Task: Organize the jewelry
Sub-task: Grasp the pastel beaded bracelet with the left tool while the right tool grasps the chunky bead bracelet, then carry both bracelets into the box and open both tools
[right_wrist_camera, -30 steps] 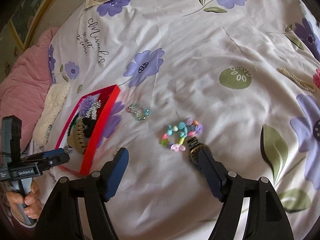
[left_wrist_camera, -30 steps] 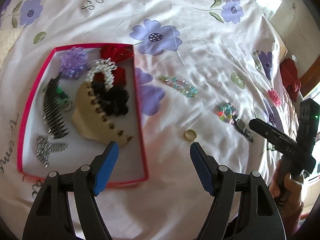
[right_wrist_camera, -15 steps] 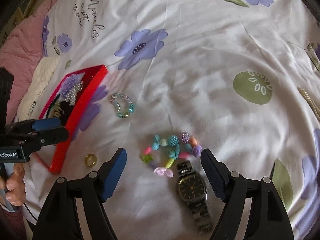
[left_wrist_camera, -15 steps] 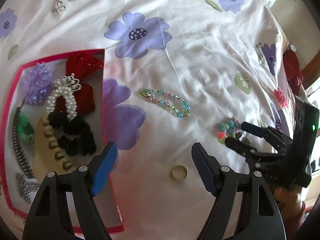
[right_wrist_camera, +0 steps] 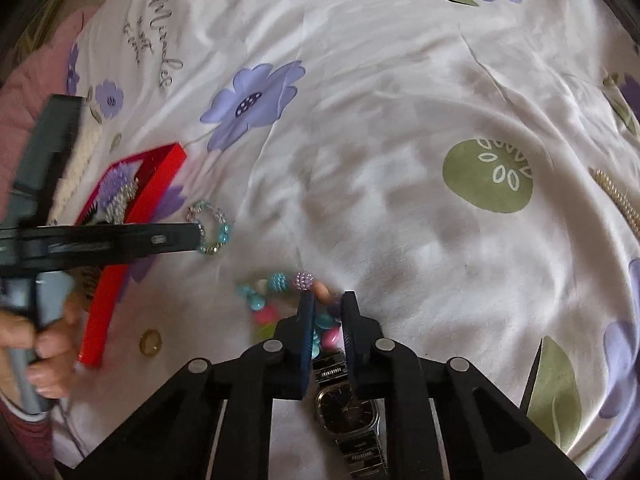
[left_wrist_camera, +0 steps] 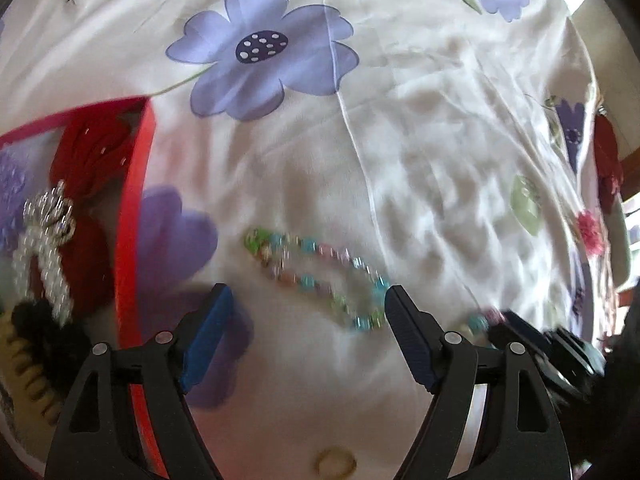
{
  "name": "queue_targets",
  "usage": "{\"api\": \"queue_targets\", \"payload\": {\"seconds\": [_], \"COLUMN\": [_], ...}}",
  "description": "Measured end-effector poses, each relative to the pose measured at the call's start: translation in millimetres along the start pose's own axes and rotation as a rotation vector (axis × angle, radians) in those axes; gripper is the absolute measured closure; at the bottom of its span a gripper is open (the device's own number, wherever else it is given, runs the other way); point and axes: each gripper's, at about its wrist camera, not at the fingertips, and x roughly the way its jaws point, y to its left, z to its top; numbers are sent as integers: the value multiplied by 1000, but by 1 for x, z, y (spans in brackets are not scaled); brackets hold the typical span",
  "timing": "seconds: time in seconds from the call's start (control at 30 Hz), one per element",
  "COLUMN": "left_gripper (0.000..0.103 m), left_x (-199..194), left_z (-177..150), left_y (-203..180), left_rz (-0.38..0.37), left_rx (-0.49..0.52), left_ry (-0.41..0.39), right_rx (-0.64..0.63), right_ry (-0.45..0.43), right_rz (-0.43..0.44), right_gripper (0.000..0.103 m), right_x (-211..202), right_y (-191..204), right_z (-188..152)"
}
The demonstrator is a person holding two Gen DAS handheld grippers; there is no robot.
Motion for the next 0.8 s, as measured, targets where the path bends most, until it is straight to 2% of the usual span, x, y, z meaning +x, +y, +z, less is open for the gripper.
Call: {"api": "queue_targets", "payload": {"seconds": [0.07,0.1,0.17,0.2,0.27,0.5,0.8], "left_gripper": [31,45,63,75,91,91,91], "left_x": [4,5,8,8,6,-11,-64], "left_z": [3,4,5,5,4,-12,-44], "left_y": [-4,-6,-8,-9,-8,-4,9], "left_rz": [16,14,31,20,-7,-59,-108], "left_rx": [18,25,45,52,61,57,44], "left_ry": [-15,-22,-28,-35,-37,-58,-132], "right_rx": [23,32,49,54,67,85,113], "right_ry": [-6,-9,-16,-21,-33,-92,-159], "right_rz": [23,30,45,46,57,92,145], "right_gripper": [90,90,90,90,90,90,90], "right_x": [-2,-2,-3,-4,-7,-24,-52], "right_y": [-4,-5,-8,-9,-11,-7,3], "right_z": [0,0,0,0,1,5,5]}}
